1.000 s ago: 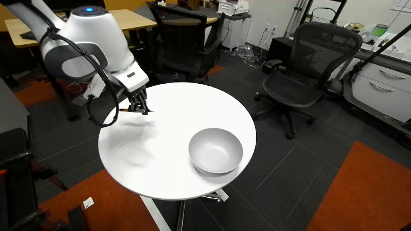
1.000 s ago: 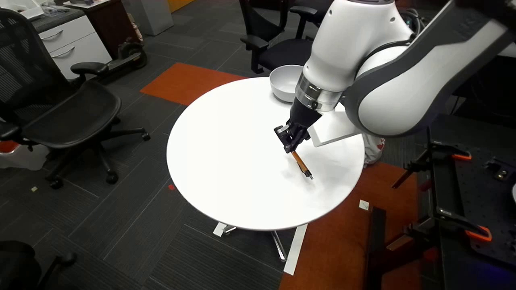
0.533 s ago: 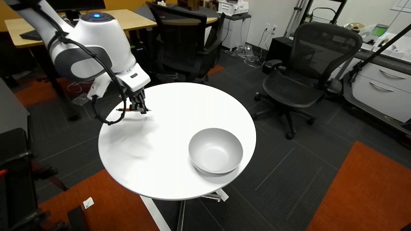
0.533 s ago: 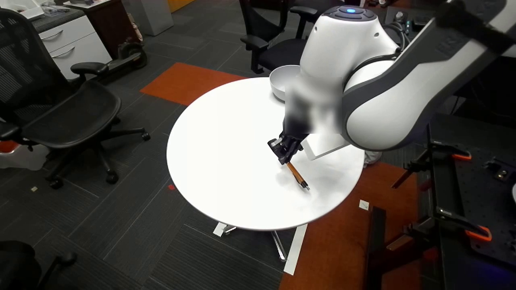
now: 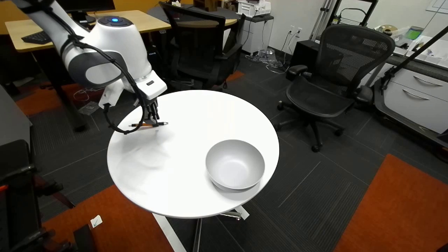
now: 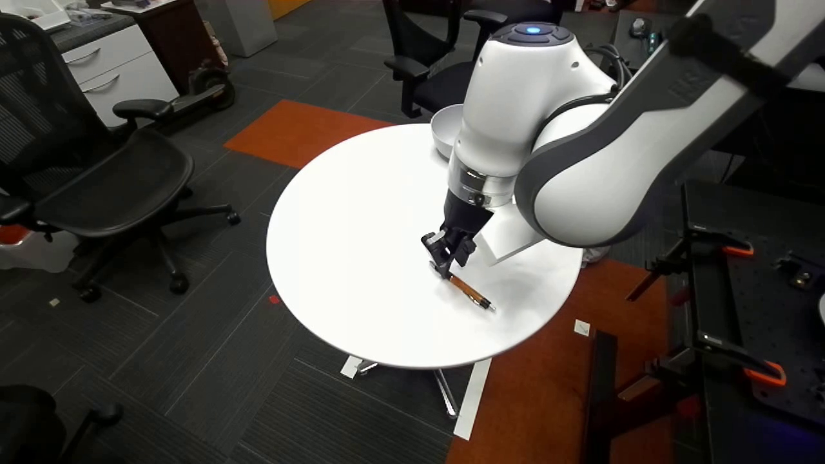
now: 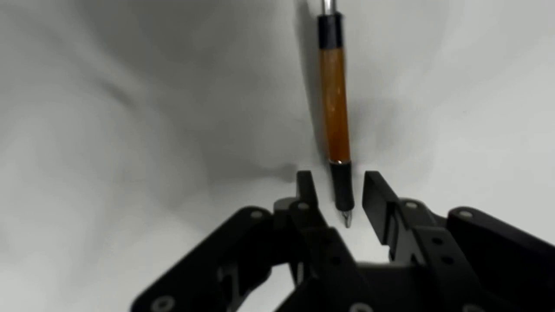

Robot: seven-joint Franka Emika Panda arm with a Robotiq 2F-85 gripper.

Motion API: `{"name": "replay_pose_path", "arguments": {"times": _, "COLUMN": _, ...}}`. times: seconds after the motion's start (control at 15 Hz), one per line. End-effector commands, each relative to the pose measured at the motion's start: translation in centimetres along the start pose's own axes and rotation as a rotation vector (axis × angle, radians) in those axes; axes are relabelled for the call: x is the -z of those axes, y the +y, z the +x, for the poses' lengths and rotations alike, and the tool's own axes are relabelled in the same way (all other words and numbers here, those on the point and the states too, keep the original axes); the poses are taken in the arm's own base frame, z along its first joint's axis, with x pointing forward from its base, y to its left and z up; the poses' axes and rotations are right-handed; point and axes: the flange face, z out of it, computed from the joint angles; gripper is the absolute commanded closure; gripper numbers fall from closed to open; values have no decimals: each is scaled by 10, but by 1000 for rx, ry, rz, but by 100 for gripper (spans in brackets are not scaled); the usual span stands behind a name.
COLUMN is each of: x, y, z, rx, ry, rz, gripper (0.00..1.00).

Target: Put the pen on the table

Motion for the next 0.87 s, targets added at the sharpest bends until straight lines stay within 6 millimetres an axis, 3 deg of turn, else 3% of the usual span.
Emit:
{"name": "replay_pose_path", "arguments": {"times": 0.0, "x": 4, "y": -4, "z": 1, "rx": 12, "ry": -17, "rz": -11, "gripper": 32}}
{"name": "replay_pose_path", "arguments": {"times": 0.27, "x": 7, "y": -3, "z": 3, "rx": 14, "ry": -11, "rz": -12, "gripper": 1}}
{"name": "replay_pose_path", "arguments": {"times": 0.8, "x": 1, "y": 0, "z": 2, "rx": 11, "ry": 3, "rz": -5, "gripper": 0}}
